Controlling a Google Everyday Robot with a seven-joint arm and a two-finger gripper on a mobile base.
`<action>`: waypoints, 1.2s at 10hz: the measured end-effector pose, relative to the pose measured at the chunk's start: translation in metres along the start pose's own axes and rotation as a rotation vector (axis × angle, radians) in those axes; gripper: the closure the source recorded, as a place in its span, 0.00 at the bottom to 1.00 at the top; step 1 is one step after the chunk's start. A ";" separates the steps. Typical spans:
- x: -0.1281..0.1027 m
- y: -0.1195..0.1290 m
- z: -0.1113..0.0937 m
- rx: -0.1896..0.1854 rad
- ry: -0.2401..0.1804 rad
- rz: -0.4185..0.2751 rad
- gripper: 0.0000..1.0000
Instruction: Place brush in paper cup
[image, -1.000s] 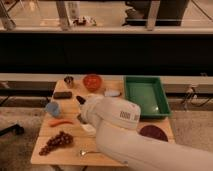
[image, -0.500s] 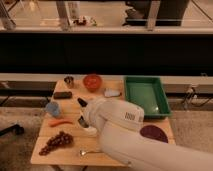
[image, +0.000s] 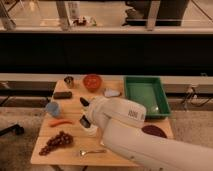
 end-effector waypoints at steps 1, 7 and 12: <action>0.002 -0.002 0.003 -0.001 0.000 0.003 0.92; 0.007 -0.004 0.015 -0.005 -0.003 0.007 0.92; 0.006 0.003 0.014 -0.010 -0.011 0.001 0.92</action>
